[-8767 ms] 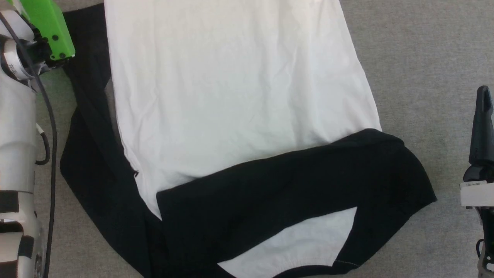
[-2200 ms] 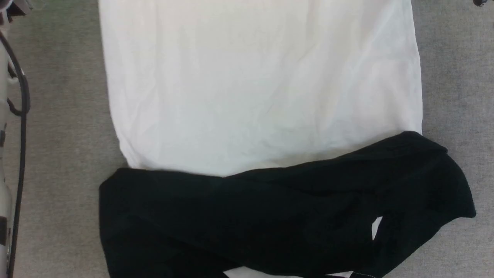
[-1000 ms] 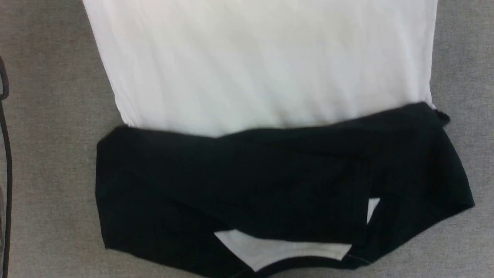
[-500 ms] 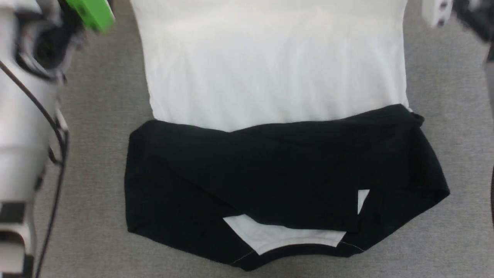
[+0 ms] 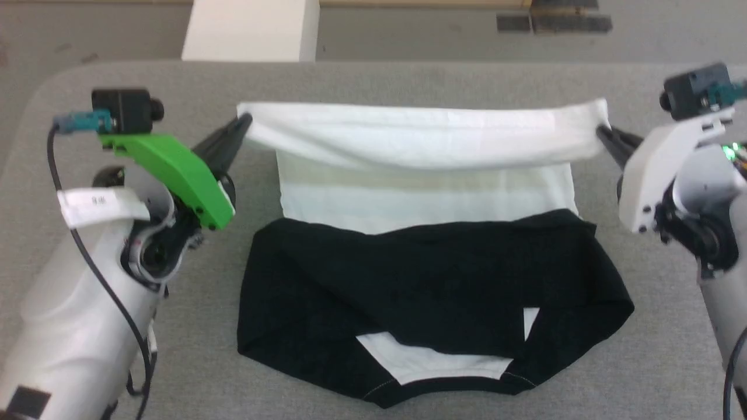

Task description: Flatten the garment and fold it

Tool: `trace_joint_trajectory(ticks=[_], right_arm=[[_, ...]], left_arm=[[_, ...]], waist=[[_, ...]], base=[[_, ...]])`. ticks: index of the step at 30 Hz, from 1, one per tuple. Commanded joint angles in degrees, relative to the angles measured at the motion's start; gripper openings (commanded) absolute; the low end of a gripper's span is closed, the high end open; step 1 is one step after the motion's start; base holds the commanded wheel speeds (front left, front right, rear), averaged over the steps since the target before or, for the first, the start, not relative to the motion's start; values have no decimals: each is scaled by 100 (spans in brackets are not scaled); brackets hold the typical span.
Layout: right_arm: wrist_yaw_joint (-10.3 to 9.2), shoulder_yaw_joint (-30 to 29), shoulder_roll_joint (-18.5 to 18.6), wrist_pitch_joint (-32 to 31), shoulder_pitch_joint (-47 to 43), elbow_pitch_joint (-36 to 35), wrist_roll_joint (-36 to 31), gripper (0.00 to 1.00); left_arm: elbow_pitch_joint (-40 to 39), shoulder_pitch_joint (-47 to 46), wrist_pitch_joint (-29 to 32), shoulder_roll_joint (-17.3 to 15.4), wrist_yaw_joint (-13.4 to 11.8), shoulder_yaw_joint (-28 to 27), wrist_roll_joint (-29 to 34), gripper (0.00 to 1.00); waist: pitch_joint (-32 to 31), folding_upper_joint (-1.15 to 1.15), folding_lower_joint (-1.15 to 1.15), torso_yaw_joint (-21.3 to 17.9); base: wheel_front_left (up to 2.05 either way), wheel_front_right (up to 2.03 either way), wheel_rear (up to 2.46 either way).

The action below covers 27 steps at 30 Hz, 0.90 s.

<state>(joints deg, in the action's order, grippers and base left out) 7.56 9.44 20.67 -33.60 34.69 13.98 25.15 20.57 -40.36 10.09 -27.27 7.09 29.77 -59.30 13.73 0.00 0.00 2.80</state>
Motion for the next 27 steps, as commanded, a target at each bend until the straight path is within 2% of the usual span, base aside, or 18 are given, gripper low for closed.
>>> trace_joint_trajectory(ticks=[1,9,15,27], right_arm=[[-8,-101,-50,-14,-252,-123,42,0],[-8,-497,-246,-211,-1391,-712,98,0],[-8,-687,-356,-398,-2014,-1113,148,0],[-8,-942,-665,-468,-2808,-1238,68,0]], left_arm=[[-64,218,-124,13,31,-31,-76,0],[-551,1394,-601,14,-212,-181,-322,0],[-906,2160,-735,48,-420,-185,-500,0],[-896,3006,-929,175,-573,-254,-839,0]], waist=[[-656,0,0,155],[-1006,0,0,100],[-1122,0,0,90],[-920,0,0,23]], base=[[0,0,0],[0,0,0],[0,0,0],[0,0,0]])
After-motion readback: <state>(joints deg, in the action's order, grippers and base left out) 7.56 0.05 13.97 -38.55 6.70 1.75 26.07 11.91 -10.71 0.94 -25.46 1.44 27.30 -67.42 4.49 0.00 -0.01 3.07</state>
